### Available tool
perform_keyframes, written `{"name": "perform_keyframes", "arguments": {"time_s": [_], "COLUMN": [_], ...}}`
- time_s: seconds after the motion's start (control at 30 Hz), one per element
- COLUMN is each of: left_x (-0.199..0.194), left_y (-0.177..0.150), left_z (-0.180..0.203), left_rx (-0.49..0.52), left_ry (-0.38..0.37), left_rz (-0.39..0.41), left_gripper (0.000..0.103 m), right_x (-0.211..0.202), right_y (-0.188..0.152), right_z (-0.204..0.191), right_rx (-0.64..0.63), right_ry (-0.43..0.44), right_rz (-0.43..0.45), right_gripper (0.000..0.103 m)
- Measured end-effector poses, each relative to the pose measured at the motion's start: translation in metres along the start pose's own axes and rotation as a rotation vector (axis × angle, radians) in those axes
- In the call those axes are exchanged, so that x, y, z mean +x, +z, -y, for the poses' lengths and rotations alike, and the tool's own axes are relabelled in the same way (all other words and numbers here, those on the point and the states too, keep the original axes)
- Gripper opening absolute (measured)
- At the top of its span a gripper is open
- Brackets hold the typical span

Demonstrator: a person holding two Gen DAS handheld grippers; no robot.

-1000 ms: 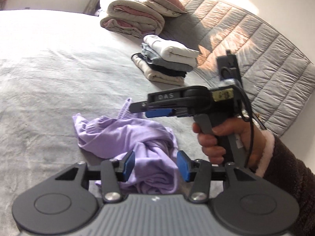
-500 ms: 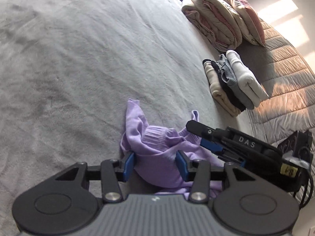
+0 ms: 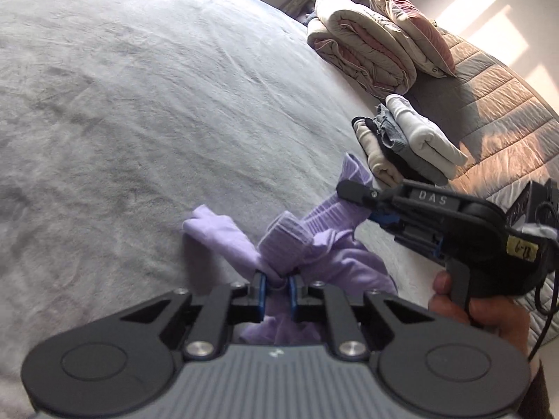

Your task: Fold clothes

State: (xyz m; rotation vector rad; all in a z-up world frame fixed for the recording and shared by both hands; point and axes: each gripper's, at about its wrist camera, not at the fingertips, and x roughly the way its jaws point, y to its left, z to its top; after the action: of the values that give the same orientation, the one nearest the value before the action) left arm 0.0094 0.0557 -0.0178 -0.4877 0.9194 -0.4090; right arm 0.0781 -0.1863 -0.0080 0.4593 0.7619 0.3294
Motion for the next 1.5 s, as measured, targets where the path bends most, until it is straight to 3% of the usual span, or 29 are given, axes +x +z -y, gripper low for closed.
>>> {"name": "perform_keyframes", "arguments": {"time_s": [0.23, 0.33, 0.4, 0.43, 0.5, 0.6, 0.7, 0.8, 0.93, 1.07, 1.17, 1.23, 1.27, 1.5], "left_x": [-0.022, -0.021, -0.023, -0.024, -0.022, -0.012, 0.008, 0.029, 0.056, 0.07, 0.072, 0.068, 0.063, 0.023], "left_y": [-0.024, -0.024, -0.016, -0.011, 0.002, 0.022, 0.035, 0.038, 0.032, 0.026, 0.024, 0.026, 0.026, 0.04], "left_z": [0.0, -0.005, -0.009, -0.011, -0.015, -0.028, -0.042, -0.051, -0.057, -0.057, -0.052, -0.046, -0.043, -0.048], "left_rx": [0.094, 0.101, 0.096, 0.087, 0.05, -0.041, -0.16, -0.252, -0.361, -0.463, -0.497, -0.486, -0.47, -0.408], "left_ry": [-0.047, -0.044, -0.048, -0.051, -0.05, -0.079, -0.142, -0.162, -0.245, -0.367, -0.417, -0.404, -0.376, -0.211], "left_rz": [-0.081, -0.076, -0.043, -0.019, 0.035, 0.082, 0.061, 0.053, 0.042, 0.044, 0.062, 0.083, 0.106, 0.271], "left_gripper": [0.009, 0.01, 0.02, 0.033, 0.052, 0.054, 0.056, 0.059, 0.059, 0.057, 0.034, 0.008, 0.005, 0.002], "right_x": [-0.012, -0.015, -0.021, -0.024, -0.032, -0.039, -0.043, -0.046, -0.052, -0.053, -0.052, -0.05, -0.049, -0.022], "right_y": [0.003, 0.005, 0.009, 0.011, 0.016, 0.019, 0.019, 0.02, 0.022, 0.026, 0.028, 0.03, 0.03, 0.042], "right_z": [-0.018, -0.02, -0.025, -0.027, -0.032, -0.037, -0.038, -0.038, -0.038, -0.038, -0.036, -0.034, -0.034, -0.044], "right_rx": [-0.035, -0.029, -0.038, -0.043, -0.053, -0.061, -0.055, -0.05, -0.049, -0.039, -0.033, -0.029, -0.028, -0.057], "right_ry": [0.058, 0.062, 0.071, 0.076, 0.089, 0.112, 0.126, 0.137, 0.156, 0.168, 0.156, 0.142, 0.132, 0.07], "right_rz": [0.037, 0.041, 0.057, 0.065, 0.086, 0.107, 0.11, 0.11, 0.123, 0.126, 0.127, 0.126, 0.127, 0.13], "right_gripper": [0.019, 0.019, 0.019, 0.019, 0.019, 0.019, 0.019, 0.019, 0.019, 0.019, 0.019, 0.019, 0.019, 0.019]}}
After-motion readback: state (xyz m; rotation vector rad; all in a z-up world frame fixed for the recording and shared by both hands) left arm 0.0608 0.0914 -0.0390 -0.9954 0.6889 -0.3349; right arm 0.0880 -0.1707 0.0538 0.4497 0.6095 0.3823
